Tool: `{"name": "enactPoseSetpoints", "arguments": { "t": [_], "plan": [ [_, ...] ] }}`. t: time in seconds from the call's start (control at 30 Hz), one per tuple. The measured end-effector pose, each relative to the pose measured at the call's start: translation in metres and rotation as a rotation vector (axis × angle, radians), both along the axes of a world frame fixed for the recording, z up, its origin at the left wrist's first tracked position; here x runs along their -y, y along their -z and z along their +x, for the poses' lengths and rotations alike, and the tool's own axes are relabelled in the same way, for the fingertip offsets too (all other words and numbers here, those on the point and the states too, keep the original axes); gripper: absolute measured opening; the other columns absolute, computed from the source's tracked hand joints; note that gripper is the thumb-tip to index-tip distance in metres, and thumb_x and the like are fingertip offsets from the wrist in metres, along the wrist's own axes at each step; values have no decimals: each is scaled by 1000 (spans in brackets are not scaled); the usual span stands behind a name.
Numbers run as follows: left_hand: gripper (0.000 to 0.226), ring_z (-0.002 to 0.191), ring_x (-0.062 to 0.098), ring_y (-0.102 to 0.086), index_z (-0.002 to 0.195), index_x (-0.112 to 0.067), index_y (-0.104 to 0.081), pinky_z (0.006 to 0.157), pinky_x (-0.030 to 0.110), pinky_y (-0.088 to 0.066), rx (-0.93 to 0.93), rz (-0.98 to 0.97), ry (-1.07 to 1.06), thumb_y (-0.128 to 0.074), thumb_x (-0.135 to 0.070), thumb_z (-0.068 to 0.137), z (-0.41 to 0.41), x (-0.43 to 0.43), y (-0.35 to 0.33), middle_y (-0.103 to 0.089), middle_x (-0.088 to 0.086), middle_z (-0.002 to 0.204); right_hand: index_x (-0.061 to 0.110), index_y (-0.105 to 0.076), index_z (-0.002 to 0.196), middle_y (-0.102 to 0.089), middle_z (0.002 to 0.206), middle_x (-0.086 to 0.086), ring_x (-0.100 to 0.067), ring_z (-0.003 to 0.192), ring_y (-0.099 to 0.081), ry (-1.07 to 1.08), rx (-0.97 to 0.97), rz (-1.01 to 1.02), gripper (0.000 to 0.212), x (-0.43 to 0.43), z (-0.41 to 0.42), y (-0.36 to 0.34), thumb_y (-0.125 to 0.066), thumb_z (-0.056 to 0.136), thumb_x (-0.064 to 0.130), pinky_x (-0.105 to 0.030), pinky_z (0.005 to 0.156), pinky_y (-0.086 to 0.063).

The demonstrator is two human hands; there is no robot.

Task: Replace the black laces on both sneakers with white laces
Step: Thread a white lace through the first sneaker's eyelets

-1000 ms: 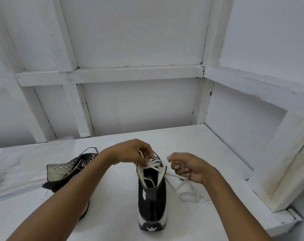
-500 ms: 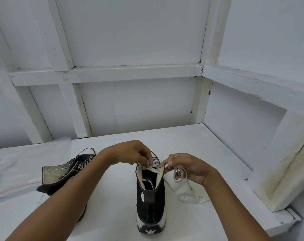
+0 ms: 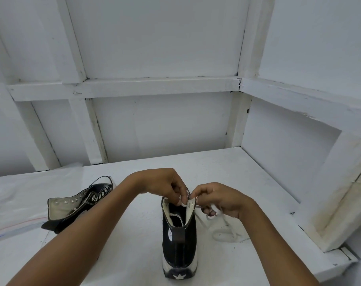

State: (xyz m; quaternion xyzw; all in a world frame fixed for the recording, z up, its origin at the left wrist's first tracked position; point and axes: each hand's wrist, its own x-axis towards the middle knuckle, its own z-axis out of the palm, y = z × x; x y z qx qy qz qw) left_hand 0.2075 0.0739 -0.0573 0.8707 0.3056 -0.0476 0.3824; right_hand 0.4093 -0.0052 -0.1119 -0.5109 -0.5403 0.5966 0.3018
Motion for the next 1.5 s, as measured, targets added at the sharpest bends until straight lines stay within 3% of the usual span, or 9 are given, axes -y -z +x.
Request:
{"name": "enactPoseSetpoints", "arguments": {
  "t": [0.1,0.27,0.43,0.63,0.77,0.97,1.1,1.4,1.5],
  "plan": [
    [15,57,1,-50,91,-11,-78,56,8,-36,-10,9,11,-69,-2,83,0,0,-2,-65,-7,66,7,-72,91,-61,71,-1,-10,57,-49,-32,195,72,10,2,-4,-3,-70,82,7,-23,52,-31],
    [11,62,-4,-56,94,-7,-74,63,11,-40,-43,24,-19,-67,-9,86,0,2,-2,-69,-16,69,9,-72,88,-65,69,10,-6,63,-52,-42,293,171,11,5,-8,-10,-70,81,1,-21,59,-39],
    [17,57,-2,-52,82,-14,-74,61,13,-39,-45,42,-56,-66,-24,93,1,4,1,-65,-11,64,8,-75,86,-70,77,-3,-9,71,-63,-25,271,245,16,4,-6,-11,-71,78,-5,-32,77,-56],
    [11,56,-3,-50,89,-6,-74,60,13,-39,-63,69,-58,-72,-16,87,3,4,2,-59,-18,57,26,-77,76,-73,78,-3,-7,67,-57,-41,382,352,25,5,-5,-14,-74,76,2,-25,69,-50],
    [7,54,-2,-47,79,-14,-71,59,15,-37,-38,79,-63,-73,-17,86,-1,1,2,-58,-17,56,21,-75,76,-72,74,9,0,72,-65,-119,355,295,29,10,-2,-22,-67,80,-7,-14,72,-49],
    [21,70,4,-60,79,-12,-71,68,21,-45,164,89,-261,-67,-28,92,-10,-11,5,-71,-5,77,4,-67,96,-71,75,-6,-12,66,-63,87,294,186,12,1,-4,-8,-57,93,9,-28,67,-47],
    [22,70,3,-63,81,-12,-70,66,20,-44,205,91,-325,-67,-30,93,-15,-13,6,-74,-4,80,12,-70,95,-69,84,5,-8,77,-60,-66,398,142,13,-5,-7,7,-60,94,20,-25,72,-47],
    [23,69,2,-64,82,-11,-70,67,21,-45,195,57,-345,-66,-30,93,-20,-11,14,-73,-5,78,10,-65,84,-64,72,-2,-9,64,-54,-44,206,138,9,-10,-4,11,-60,86,2,-24,64,-39],
    [22,69,3,-64,79,-13,-69,66,18,-44,196,64,-345,-66,-29,94,-18,-10,11,-72,-7,75,13,-68,91,-68,77,-2,-10,70,-56,-84,221,22,8,-12,-5,6,-63,88,19,-23,64,-38]
  ]
}}
